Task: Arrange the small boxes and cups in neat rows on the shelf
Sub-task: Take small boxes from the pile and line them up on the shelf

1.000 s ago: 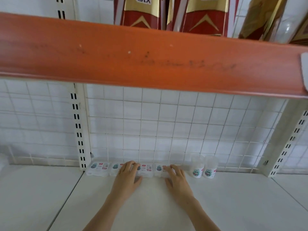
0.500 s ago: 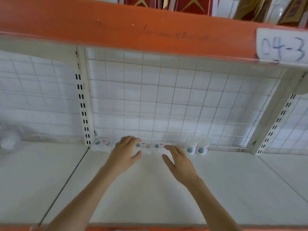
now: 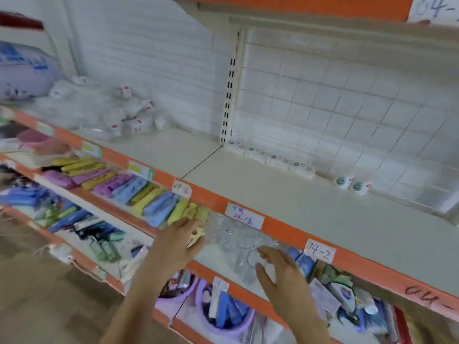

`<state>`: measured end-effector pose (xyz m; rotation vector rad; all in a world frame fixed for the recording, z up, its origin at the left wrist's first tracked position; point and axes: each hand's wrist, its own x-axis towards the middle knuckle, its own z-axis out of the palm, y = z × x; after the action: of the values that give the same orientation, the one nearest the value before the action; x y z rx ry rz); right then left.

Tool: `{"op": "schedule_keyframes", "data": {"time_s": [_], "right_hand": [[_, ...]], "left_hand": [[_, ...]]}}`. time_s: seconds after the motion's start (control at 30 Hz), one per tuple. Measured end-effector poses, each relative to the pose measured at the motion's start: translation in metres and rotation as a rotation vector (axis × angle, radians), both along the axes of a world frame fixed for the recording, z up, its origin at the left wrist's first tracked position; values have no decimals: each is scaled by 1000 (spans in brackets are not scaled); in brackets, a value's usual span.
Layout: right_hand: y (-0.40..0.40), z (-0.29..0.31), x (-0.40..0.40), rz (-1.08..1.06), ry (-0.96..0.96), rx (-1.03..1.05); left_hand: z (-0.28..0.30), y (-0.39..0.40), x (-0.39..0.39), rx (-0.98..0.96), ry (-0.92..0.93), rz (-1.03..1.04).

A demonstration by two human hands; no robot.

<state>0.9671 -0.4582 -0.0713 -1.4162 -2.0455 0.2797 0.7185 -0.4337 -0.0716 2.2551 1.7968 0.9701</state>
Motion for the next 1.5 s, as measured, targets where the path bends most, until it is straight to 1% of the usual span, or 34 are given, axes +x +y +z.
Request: {"op": "schedule_keyframes", "data": {"time_s": [0.13,0.23,0.3,0.37,0.43,0.5,0.63,0.8,1.03,1.23,1.37,1.5], "right_hand": [[-39,-39,-29,118,40,-157],[-61,-52,-62,231,34,-264],[-70,-51,-87,302,29,-291],[-73,-49,-111,366,40,-310],[-74,-46,-137,427,38,-323],[-74,-42,-167,510,12,-317],[-58,-24,-236,649,-59,-235],[-32,-5,-337,726,-114,-124],[-2,-3,-460,687,-162,-238],[52,9,-514,608,-151,-273],[110,22,-535,557,-96,-274],[186,46,-571,547,-44,-221]], "left_hand": [[-30,-81,-35,-168,-54,197],[-44,-135,-63,-270,-58,387],[-45,-164,-80,-280,-82,472],[-40,-190,-99,-244,-114,533],[-37,-210,-119,-277,-123,580],[-38,-225,-142,-291,-111,620],[-36,-236,-191,-272,-124,669],[-25,-219,-277,-270,20,710],[-20,-183,-409,-318,80,645],[-7,-117,-480,-311,161,514],[5,-54,-515,-297,133,379],[28,27,-550,-260,34,244]]}}
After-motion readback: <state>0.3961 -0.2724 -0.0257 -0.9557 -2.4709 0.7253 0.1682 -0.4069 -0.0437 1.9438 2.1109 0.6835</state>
